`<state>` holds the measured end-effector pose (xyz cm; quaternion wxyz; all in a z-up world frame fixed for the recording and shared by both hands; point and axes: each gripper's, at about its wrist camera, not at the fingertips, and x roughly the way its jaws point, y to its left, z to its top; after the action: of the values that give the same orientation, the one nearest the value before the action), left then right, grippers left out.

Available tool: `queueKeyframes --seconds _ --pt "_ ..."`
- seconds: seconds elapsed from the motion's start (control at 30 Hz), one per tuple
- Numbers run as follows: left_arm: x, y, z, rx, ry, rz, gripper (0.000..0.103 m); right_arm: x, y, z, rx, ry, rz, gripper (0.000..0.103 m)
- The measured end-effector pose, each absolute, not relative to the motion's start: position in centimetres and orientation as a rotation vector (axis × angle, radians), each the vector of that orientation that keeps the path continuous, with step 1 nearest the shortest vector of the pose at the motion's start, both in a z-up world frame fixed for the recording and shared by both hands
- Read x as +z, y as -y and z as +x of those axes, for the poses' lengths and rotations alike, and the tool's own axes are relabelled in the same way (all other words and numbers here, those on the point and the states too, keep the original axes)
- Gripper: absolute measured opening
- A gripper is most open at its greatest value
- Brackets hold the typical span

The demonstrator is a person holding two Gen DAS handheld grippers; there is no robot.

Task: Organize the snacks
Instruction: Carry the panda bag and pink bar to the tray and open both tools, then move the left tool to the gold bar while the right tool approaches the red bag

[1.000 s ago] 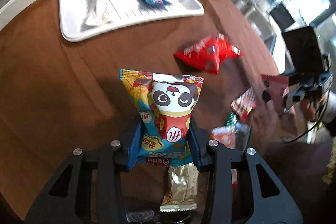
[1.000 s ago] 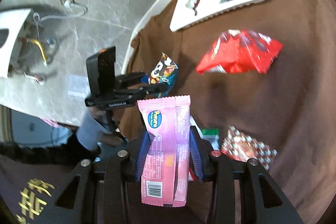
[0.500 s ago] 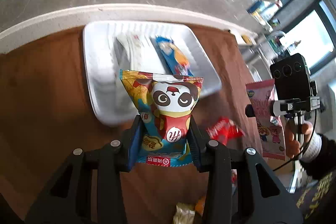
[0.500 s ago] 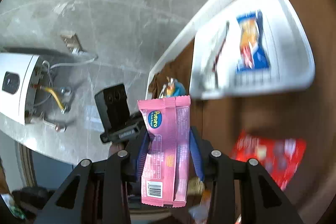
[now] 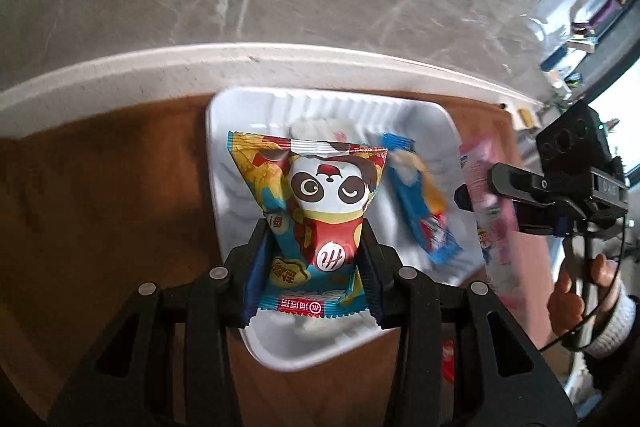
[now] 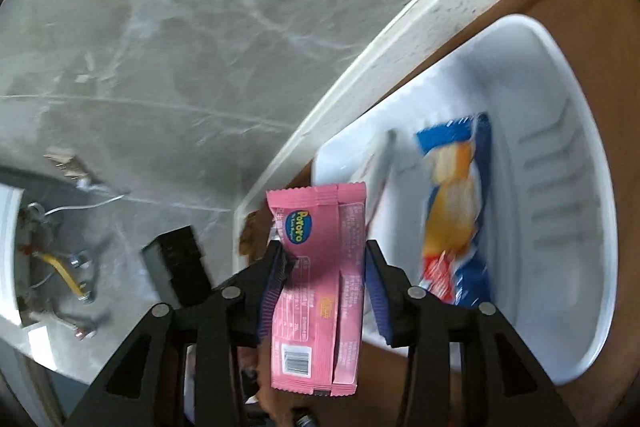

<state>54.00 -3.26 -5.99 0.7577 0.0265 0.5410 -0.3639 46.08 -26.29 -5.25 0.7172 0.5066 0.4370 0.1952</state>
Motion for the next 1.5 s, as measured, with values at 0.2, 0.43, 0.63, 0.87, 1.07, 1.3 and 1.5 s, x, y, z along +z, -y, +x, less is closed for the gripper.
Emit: queueKeyframes --seconds 0.2,0.43,0.63,0.87,1.07,1.3,1.5 --pt "-6.8 4.7 54.8 -0.747 -1.151 0.146 0.048 -5.1 26.5 47.2 0.376 -0.973 1.061 0.066" --pt "-6.3 4.6 54.6 -0.726 -1.11 0.149 0.057 -3.5 26.0 45.6 0.405 -0.949 0.996 0.068" --pt "-4.8 3.5 53.9 -0.697 -1.085 0.147 0.057 -1.7 24.9 43.5 0.414 -0.947 0.898 0.071" --pt "-1.7 1.4 49.7 -0.731 -1.006 0.183 0.057 1.8 22.9 39.1 0.427 -0.951 0.62 0.072" --pt "-1.2 -0.2 43.5 -0.808 -1.024 0.264 0.057 2.6 19.9 34.1 0.462 -1.012 0.248 0.075" --pt "-3.7 -2.6 34.2 -0.978 -1.159 0.371 0.057 -0.1 18.5 30.1 0.456 -1.1 0.024 0.075" --pt "-5.4 -4.0 27.6 -1.031 -1.221 0.524 0.057 -1.0 18.0 28.6 0.486 -1.094 -0.084 0.075"
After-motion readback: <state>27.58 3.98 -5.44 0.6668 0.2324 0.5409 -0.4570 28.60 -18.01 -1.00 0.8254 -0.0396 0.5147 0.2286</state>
